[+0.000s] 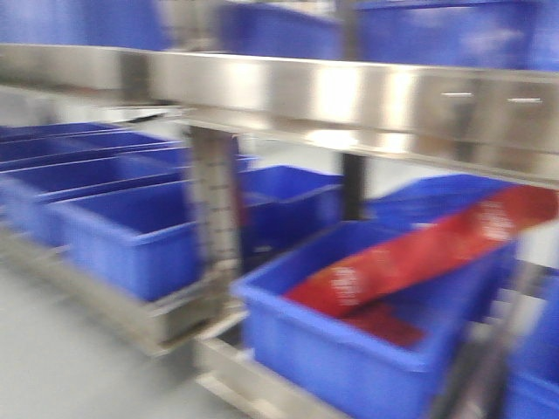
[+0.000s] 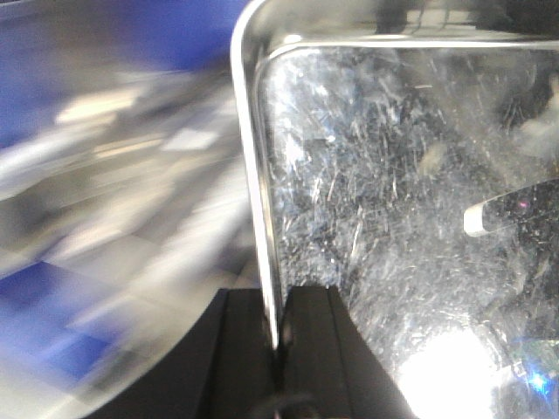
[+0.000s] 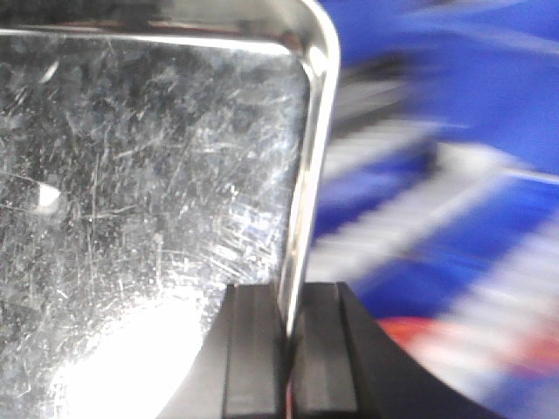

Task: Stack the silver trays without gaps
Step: 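Hold the tray in both grippers while driving to the other shelf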

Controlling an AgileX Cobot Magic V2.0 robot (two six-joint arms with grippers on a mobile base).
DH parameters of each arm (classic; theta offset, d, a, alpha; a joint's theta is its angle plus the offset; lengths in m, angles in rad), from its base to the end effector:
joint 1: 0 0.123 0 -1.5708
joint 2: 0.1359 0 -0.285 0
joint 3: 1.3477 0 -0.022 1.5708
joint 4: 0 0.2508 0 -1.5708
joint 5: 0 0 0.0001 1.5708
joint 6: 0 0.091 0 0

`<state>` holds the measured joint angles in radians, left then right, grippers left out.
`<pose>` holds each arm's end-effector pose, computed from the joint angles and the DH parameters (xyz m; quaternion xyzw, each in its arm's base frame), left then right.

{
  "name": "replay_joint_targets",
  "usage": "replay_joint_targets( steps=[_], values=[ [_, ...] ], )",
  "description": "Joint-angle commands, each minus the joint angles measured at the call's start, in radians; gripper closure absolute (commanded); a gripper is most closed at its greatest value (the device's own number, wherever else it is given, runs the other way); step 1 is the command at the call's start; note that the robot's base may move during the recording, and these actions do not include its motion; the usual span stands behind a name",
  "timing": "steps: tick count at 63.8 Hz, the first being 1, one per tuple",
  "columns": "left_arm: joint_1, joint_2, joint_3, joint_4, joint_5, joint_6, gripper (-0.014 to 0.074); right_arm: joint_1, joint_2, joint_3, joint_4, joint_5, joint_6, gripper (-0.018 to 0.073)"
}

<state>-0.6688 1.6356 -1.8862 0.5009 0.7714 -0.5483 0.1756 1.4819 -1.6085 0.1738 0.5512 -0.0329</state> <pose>0.3061 -0.2031 0.4752 0.1057 0.8115 -0.1003 0.5659 0.3328 0.0674 0.4529 -0.0507 0.8118 0.1207 0.5690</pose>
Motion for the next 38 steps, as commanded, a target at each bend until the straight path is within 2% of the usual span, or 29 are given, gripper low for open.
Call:
replay_joint_targets(
  steps=[1,38],
  values=[
    [-0.005,-0.014,-0.004,0.029,-0.028,0.013,0.0616,-0.002,-0.016,-0.007,-0.016,-0.044,-0.022,0.0638],
    [-0.005,-0.014,-0.004,0.029,-0.028,0.013,0.0616,-0.002,-0.016,-0.007,-0.016,-0.044,-0.022,0.0638]
  ],
)
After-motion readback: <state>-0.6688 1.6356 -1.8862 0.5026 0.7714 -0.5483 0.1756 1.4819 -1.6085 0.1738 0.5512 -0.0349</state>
